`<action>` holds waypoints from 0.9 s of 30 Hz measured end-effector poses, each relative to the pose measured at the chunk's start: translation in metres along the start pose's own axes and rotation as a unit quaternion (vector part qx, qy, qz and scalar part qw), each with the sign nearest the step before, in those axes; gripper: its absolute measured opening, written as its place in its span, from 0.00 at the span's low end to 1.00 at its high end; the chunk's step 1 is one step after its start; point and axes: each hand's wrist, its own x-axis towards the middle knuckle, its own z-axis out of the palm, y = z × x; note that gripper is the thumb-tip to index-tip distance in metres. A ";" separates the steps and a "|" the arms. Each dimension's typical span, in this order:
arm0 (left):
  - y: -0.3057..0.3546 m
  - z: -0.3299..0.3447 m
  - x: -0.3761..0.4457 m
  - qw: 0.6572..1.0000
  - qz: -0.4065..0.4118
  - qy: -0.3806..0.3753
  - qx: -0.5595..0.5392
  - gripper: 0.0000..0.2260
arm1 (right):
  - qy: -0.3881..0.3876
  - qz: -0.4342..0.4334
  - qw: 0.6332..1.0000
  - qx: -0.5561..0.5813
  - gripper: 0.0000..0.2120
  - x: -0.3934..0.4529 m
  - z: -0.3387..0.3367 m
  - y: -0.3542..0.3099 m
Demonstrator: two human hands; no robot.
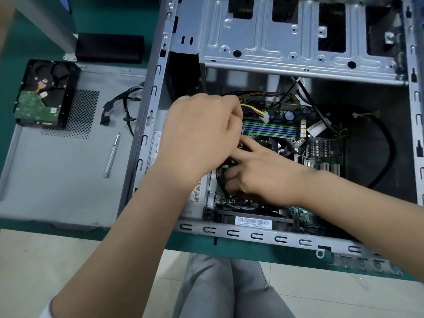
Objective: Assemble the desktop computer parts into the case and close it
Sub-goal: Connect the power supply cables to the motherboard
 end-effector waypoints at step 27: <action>0.001 -0.004 0.000 1.000 -0.001 -0.011 -0.010 0.09 | -0.084 0.000 0.996 0.021 0.07 0.014 0.004 -0.008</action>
